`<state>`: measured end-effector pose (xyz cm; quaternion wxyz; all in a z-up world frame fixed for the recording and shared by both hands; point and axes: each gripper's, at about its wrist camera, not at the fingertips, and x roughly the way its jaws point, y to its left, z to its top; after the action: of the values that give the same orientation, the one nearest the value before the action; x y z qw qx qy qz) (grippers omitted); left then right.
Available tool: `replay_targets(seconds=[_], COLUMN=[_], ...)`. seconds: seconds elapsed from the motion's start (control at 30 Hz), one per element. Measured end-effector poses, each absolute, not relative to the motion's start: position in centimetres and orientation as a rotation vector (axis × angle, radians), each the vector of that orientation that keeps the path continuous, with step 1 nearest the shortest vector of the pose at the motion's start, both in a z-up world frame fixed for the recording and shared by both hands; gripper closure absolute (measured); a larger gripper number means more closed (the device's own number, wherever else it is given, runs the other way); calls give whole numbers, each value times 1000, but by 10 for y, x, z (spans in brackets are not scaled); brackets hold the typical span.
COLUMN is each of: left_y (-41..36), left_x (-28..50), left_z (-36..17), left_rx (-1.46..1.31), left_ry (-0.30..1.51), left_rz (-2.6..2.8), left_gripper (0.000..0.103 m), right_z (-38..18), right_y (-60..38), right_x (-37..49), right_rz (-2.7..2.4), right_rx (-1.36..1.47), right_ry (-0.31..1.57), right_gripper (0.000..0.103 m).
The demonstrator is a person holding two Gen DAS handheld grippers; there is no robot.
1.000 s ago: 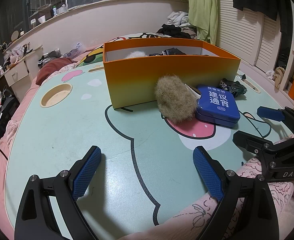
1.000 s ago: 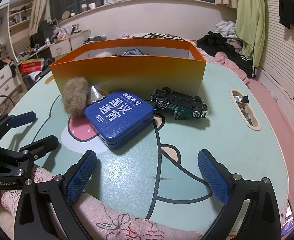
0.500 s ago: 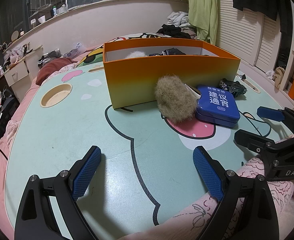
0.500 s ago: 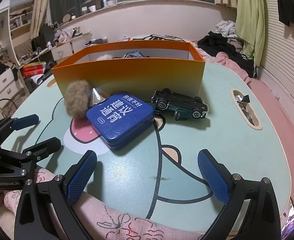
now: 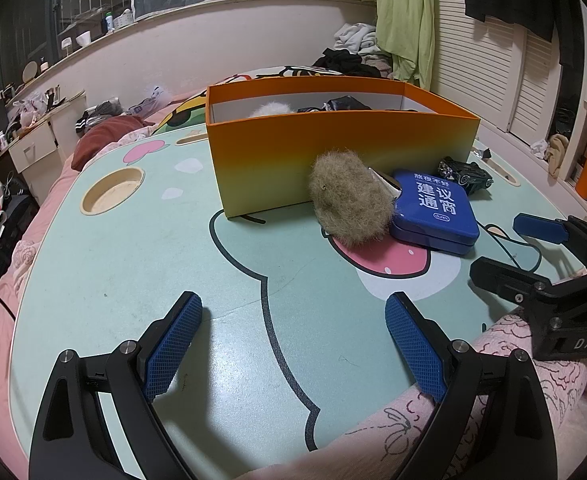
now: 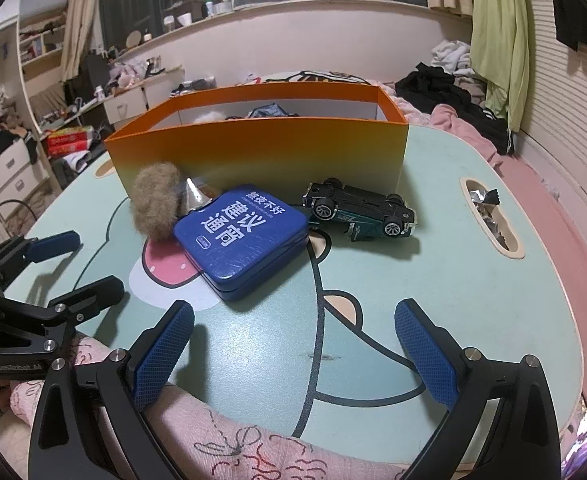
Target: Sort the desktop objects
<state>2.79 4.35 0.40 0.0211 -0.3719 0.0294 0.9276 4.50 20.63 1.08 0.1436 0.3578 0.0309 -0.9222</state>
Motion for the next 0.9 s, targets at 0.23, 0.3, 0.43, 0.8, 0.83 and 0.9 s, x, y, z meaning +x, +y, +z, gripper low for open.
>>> replay_targets(seconds=[0.23,0.3,0.43,0.8,0.83,0.9], left_y=[44,44,43,43,43,44], left_x=[28,28,28,29,29,29], left_z=[4,4,4,4,4,4], left_rx=[-1153,-1153,-1153,-1152,-1152,-1152], left_ry=[91,91,91,92,92,92], left_rz=[2876,2876,2876,2877,2877,2877], left_gripper=[10,10,10,10,10,10], right_z=[26,34,46,34,33,31], right_y=[231,249,271,231,232,236], right_x=[47,41,18,-38,-39,-42], right_rz=[-2669,-2731,-2756,-2669,-2658,-2625], right_rx=[936,911,928,1143,1147,1160], right_ry=[-99,-209,-344,-149,-157,-202], right_gripper=[27,38,41,32,32,32])
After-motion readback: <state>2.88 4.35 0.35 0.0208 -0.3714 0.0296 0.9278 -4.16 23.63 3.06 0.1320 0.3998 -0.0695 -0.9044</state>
